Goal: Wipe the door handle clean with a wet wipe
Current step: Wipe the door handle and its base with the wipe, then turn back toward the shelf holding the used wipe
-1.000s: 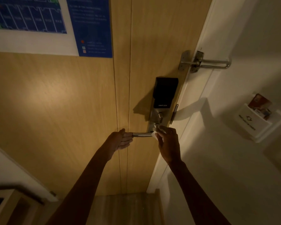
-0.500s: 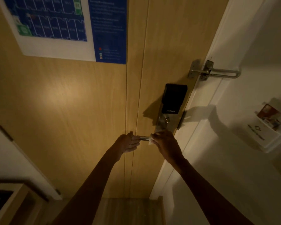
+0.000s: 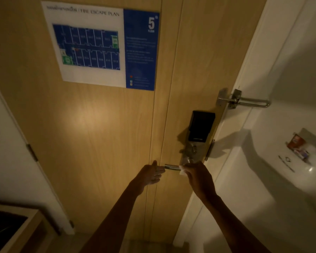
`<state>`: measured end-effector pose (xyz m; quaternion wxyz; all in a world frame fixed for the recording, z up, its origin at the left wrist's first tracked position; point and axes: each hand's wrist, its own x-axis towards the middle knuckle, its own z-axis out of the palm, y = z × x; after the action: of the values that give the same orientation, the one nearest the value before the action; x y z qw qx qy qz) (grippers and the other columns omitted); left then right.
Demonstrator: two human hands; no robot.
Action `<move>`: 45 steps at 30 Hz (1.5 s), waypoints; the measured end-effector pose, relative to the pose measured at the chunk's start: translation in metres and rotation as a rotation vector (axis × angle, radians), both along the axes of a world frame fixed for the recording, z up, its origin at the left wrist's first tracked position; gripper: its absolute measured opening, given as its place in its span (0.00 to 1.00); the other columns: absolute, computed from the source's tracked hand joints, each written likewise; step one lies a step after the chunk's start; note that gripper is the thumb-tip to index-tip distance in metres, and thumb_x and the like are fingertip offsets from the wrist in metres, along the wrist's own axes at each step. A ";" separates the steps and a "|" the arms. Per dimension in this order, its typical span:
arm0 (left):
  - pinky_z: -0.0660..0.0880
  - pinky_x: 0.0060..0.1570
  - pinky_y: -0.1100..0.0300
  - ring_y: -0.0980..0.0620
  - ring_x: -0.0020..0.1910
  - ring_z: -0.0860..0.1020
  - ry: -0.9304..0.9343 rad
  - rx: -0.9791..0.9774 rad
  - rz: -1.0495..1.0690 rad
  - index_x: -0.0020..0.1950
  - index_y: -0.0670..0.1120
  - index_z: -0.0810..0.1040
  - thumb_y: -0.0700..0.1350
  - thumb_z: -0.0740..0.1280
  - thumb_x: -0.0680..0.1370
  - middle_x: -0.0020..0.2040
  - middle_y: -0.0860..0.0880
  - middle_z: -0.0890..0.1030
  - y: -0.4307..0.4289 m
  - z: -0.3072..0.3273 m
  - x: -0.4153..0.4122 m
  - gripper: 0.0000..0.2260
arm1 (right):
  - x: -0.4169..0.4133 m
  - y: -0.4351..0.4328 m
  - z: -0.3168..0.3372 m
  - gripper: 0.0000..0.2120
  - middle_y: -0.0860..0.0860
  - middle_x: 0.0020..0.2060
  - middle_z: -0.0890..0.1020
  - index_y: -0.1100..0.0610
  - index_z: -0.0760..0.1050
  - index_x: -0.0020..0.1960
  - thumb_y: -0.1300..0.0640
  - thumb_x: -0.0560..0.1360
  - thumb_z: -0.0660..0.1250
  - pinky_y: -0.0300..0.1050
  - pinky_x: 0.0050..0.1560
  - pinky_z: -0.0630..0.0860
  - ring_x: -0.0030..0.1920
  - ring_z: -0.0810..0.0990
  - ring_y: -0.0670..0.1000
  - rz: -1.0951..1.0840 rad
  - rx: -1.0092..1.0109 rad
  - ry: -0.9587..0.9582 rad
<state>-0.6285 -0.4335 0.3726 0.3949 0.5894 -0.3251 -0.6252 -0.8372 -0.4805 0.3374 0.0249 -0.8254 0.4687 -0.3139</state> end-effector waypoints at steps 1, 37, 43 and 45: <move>0.67 0.67 0.55 0.46 0.70 0.70 0.012 0.003 0.016 0.67 0.41 0.73 0.54 0.47 0.83 0.69 0.44 0.74 0.005 0.000 -0.003 0.25 | -0.009 0.004 -0.001 0.09 0.50 0.51 0.83 0.50 0.79 0.54 0.55 0.74 0.72 0.46 0.51 0.81 0.54 0.80 0.49 -0.035 0.011 0.000; 0.77 0.48 0.58 0.50 0.49 0.80 -0.998 0.104 0.549 0.57 0.47 0.79 0.55 0.56 0.80 0.54 0.46 0.82 0.322 -0.072 0.311 0.17 | 0.400 0.197 -0.041 0.09 0.55 0.50 0.83 0.60 0.81 0.54 0.58 0.75 0.69 0.44 0.50 0.78 0.51 0.81 0.53 0.464 0.309 0.017; 0.72 0.56 0.59 0.50 0.59 0.77 -0.976 0.156 0.658 0.65 0.49 0.75 0.53 0.57 0.81 0.61 0.49 0.79 0.370 -0.098 0.394 0.17 | 0.508 0.243 -0.066 0.09 0.55 0.53 0.78 0.58 0.80 0.55 0.57 0.76 0.69 0.41 0.46 0.79 0.49 0.79 0.52 0.550 0.392 0.046; 0.72 0.59 0.57 0.50 0.60 0.77 -0.979 0.218 0.660 0.66 0.49 0.74 0.54 0.57 0.80 0.62 0.48 0.79 0.382 -0.117 0.418 0.18 | 0.536 0.254 -0.073 0.10 0.55 0.53 0.79 0.59 0.80 0.56 0.56 0.76 0.68 0.36 0.44 0.76 0.50 0.80 0.51 0.567 0.413 0.074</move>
<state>-0.2101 -0.0516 0.2560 0.3099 0.9159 -0.2029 -0.1549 -0.3012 -0.2267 0.2641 0.2607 -0.9110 0.2749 -0.1630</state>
